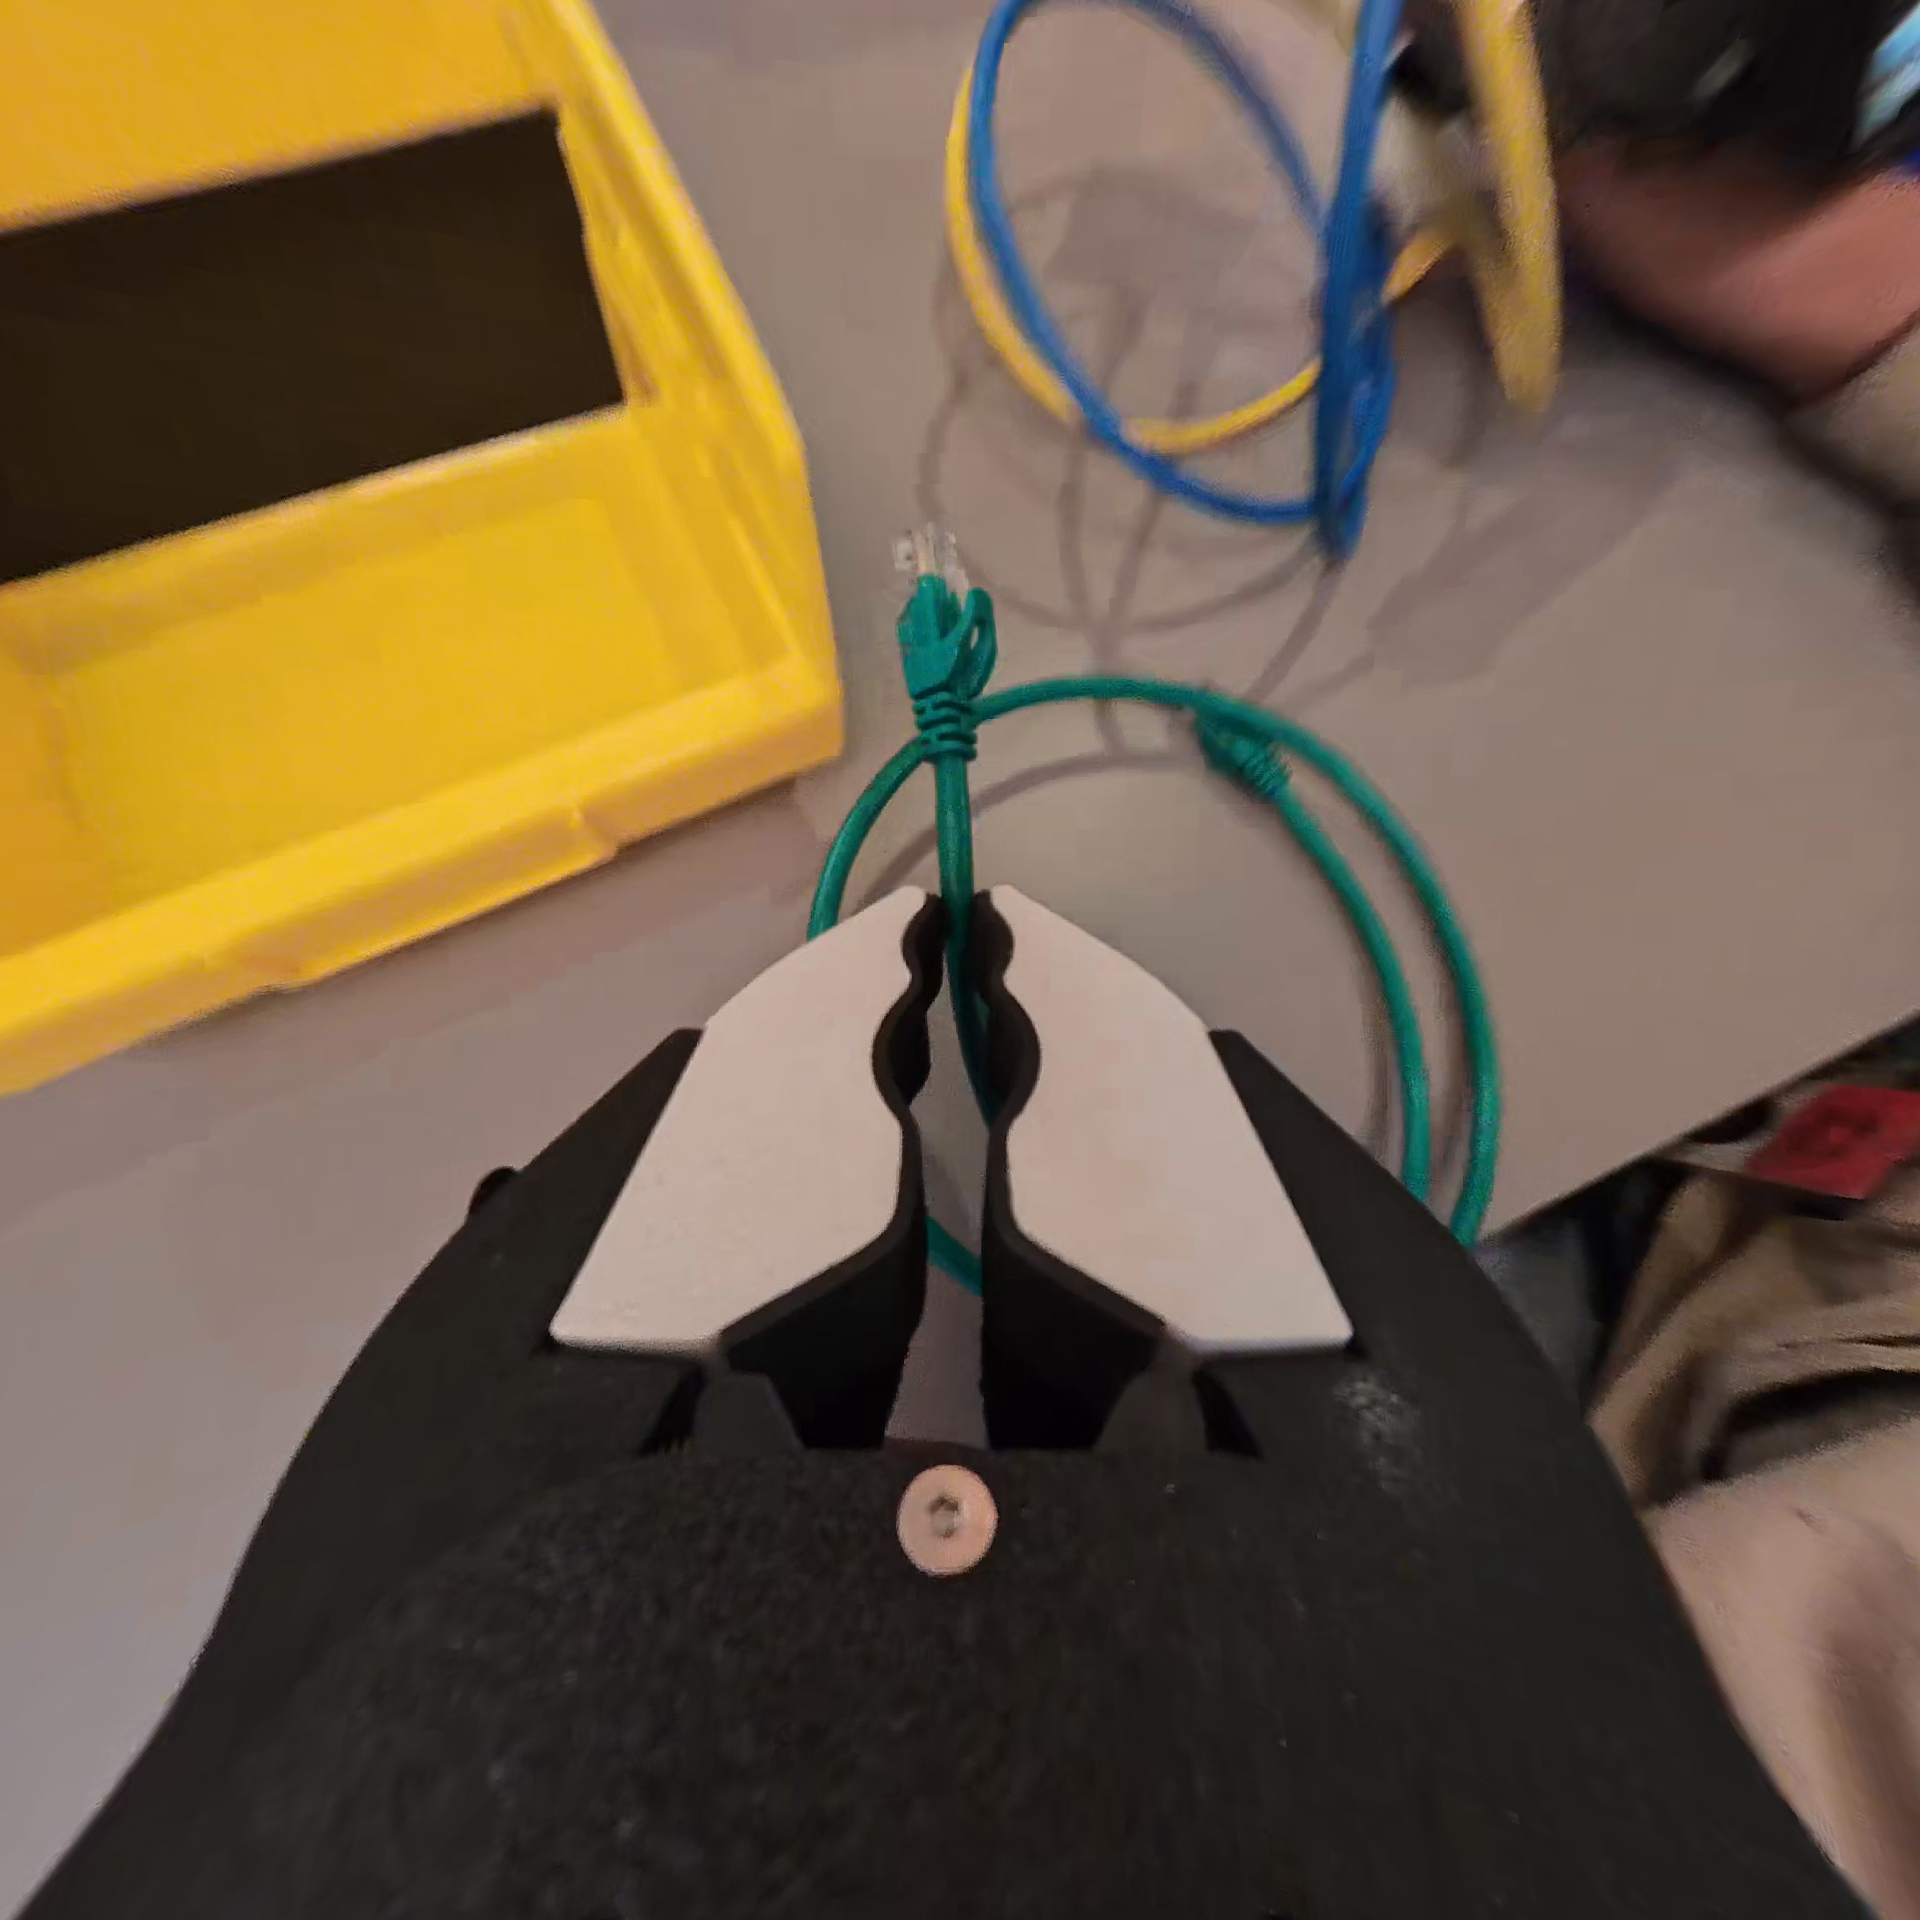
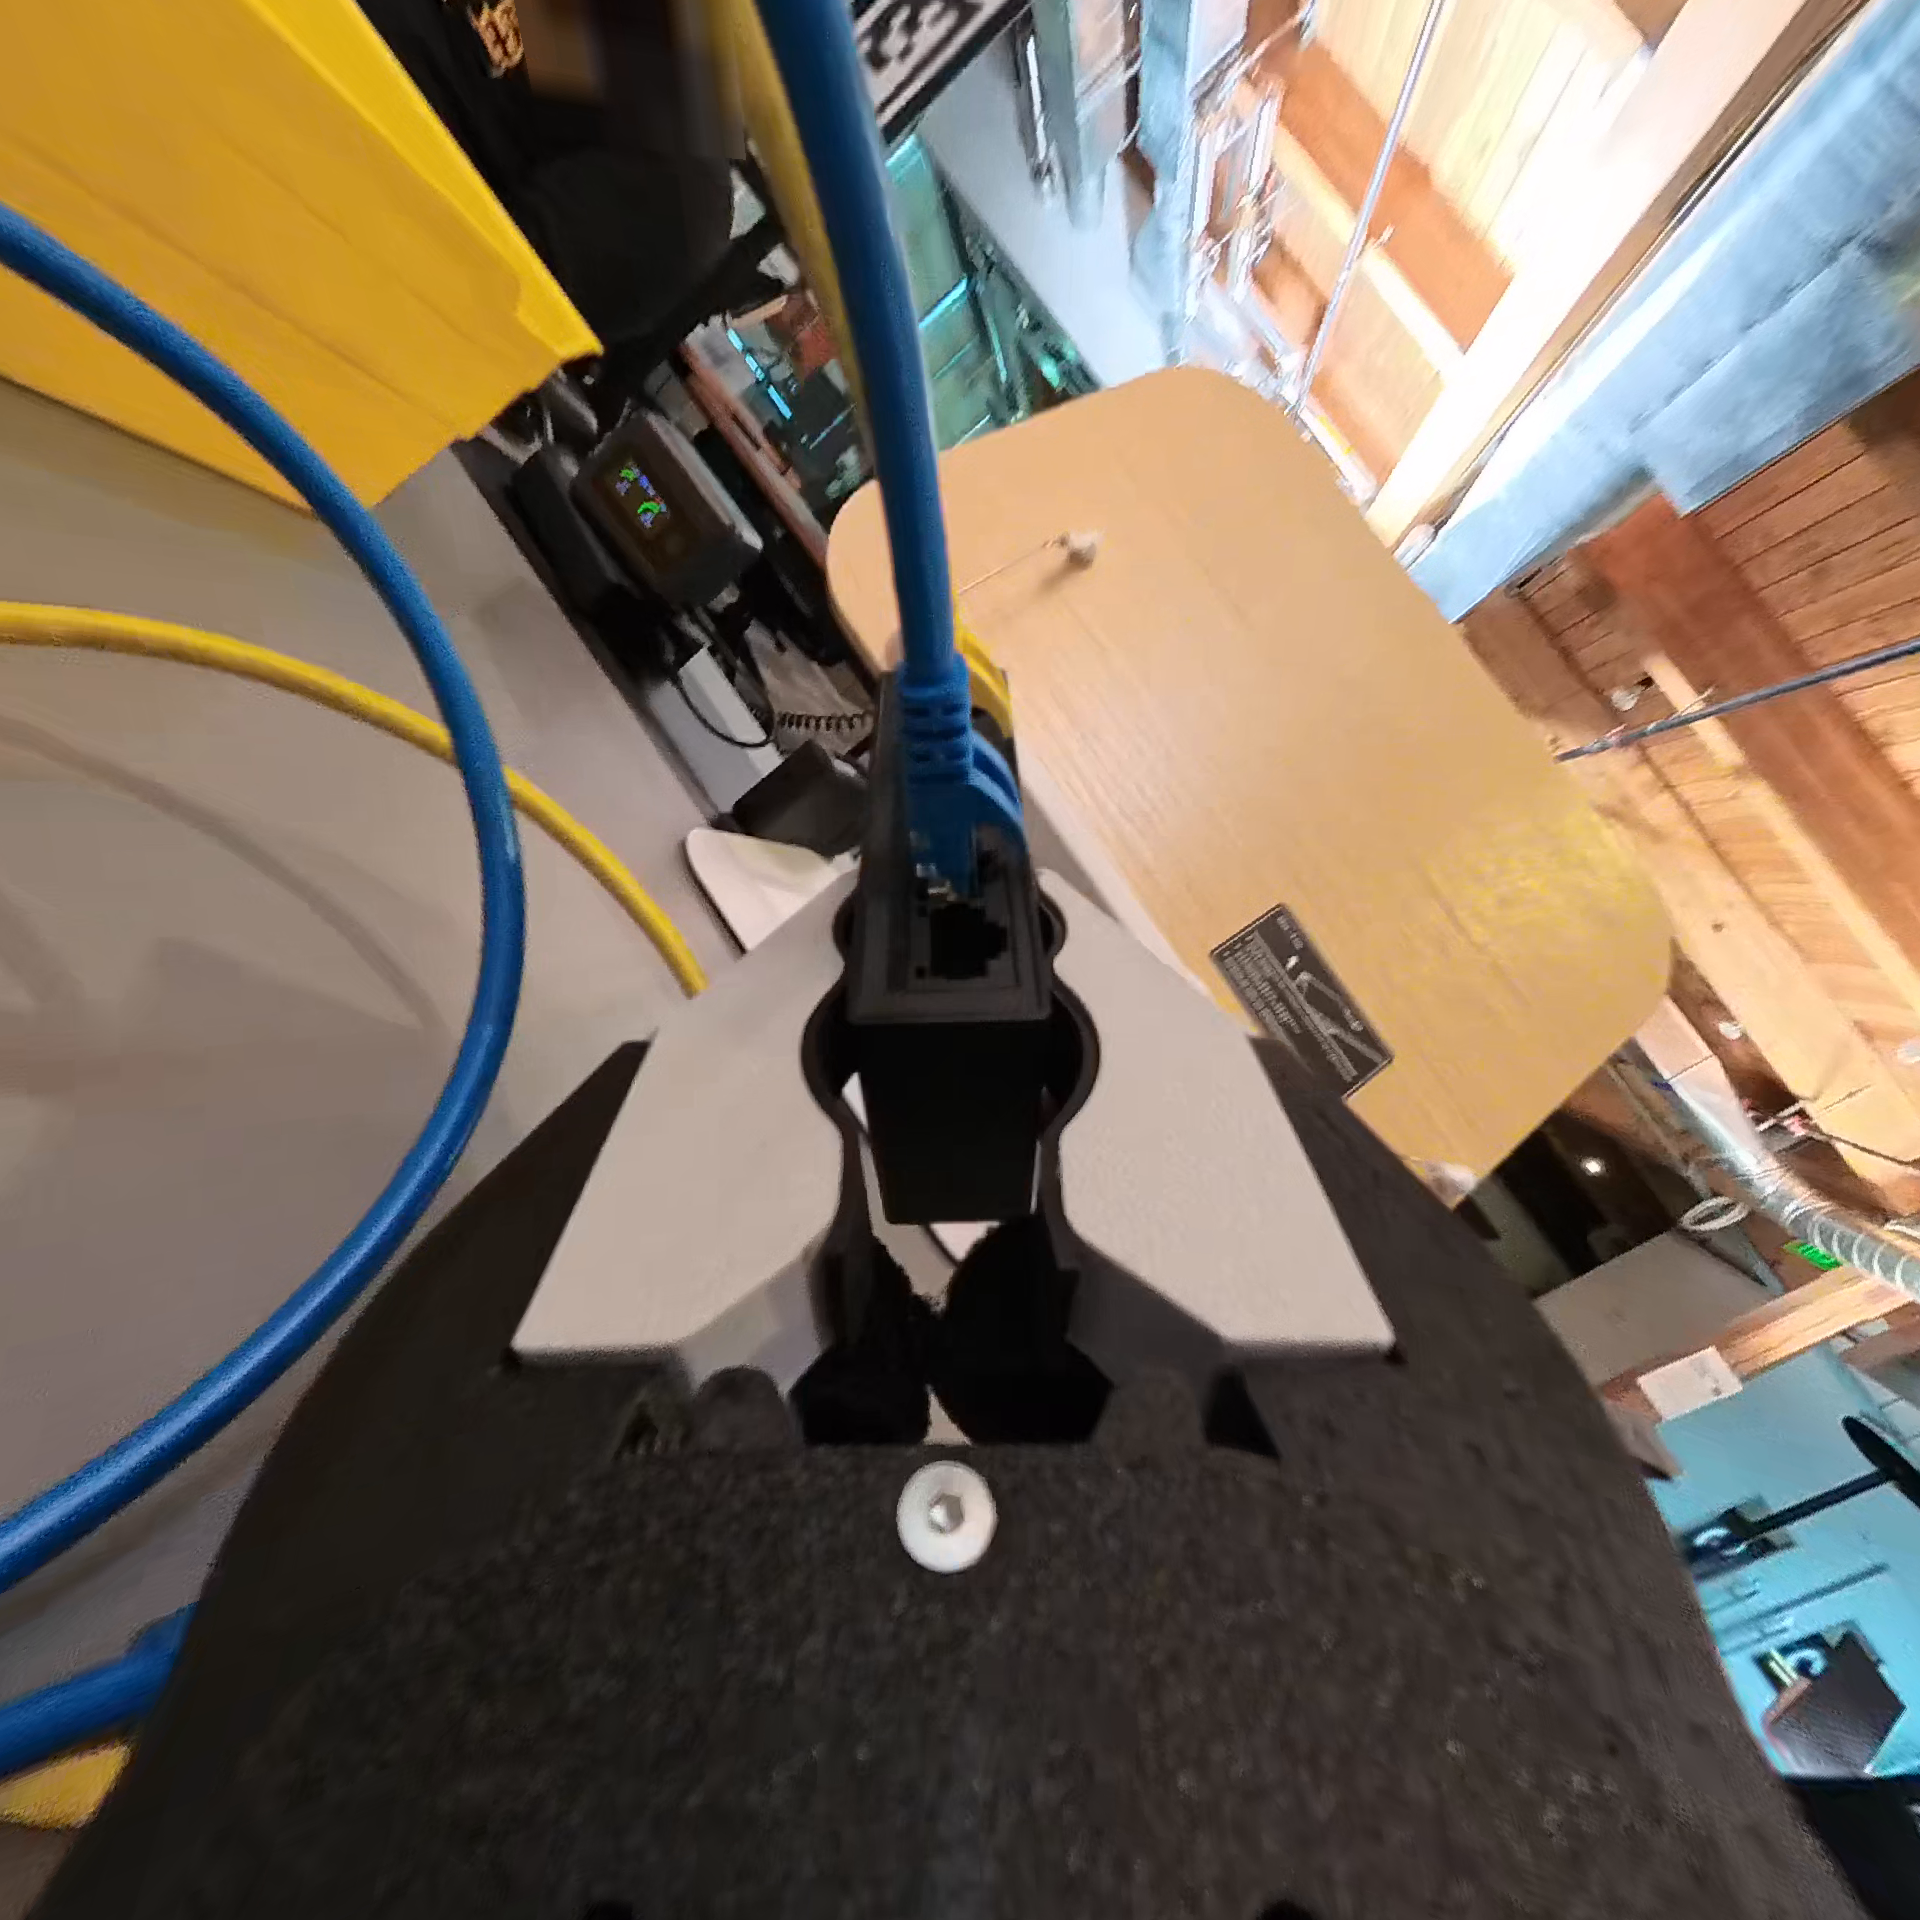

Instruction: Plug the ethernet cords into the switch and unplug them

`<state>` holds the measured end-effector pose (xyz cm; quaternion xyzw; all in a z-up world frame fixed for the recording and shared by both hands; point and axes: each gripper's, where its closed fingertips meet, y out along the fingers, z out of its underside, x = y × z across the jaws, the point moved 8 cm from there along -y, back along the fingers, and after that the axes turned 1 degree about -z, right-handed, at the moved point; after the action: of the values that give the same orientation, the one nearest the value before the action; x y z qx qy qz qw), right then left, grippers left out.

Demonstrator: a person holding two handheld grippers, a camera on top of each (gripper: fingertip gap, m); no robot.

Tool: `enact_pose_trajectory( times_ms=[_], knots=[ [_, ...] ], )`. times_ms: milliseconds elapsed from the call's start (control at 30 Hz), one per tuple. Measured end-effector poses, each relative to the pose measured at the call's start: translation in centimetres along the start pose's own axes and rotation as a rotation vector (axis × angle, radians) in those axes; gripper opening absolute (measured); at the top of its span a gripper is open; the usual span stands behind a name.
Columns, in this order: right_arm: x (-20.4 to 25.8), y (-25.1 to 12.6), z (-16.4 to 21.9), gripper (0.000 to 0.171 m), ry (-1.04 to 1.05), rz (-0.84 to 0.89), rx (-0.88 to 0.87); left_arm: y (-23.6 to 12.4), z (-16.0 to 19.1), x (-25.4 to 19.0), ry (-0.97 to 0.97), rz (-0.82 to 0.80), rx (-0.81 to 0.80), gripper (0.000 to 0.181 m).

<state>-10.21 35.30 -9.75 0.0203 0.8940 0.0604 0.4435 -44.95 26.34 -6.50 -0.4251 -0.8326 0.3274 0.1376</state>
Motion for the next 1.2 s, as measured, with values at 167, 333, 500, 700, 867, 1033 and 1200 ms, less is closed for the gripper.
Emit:
enact_pose_trajectory(
  times_ms=[167,333,500,700,867,1033,1200],
  knots=[
    [-0.5,-0.7,-1.0,0.026,-0.036,0.062,-0.089,-1.2,-6.1,-3.6,0.026,0.314,-0.066,0.005],
    [-0.2,-1.1,-1.8,0.027,-0.079,0.072,-0.142,2.1,-11.3,-7.2,0.047,0.545,0.044,0.005],
    [-0.1,-2.1,-3.0,0.026,-0.154,0.120,-0.228,6.9,-15.2,-7.9,0.035,0.547,0.198,0.004],
    [0.6,-2.1,-3.3,0.026,-0.259,0.138,-0.213,9.9,-16.1,-7.6,0.028,0.464,0.303,0.004],
    [0.9,-1.9,-3.2,0.026,-0.342,0.157,-0.185,11.1,-16.1,-6.6,-0.050,0.441,0.333,0.005],
    [1.3,-1.9,-3.3,0.026,-0.385,0.146,-0.182,11.6,-16.1,-6.6,-0.042,0.417,0.358,0.005],
    [1.2,-1.9,-3.2,0.026,-0.374,0.150,-0.178,11.5,-16.2,-6.3,-0.054,0.463,0.322,0.004]
  ],
)
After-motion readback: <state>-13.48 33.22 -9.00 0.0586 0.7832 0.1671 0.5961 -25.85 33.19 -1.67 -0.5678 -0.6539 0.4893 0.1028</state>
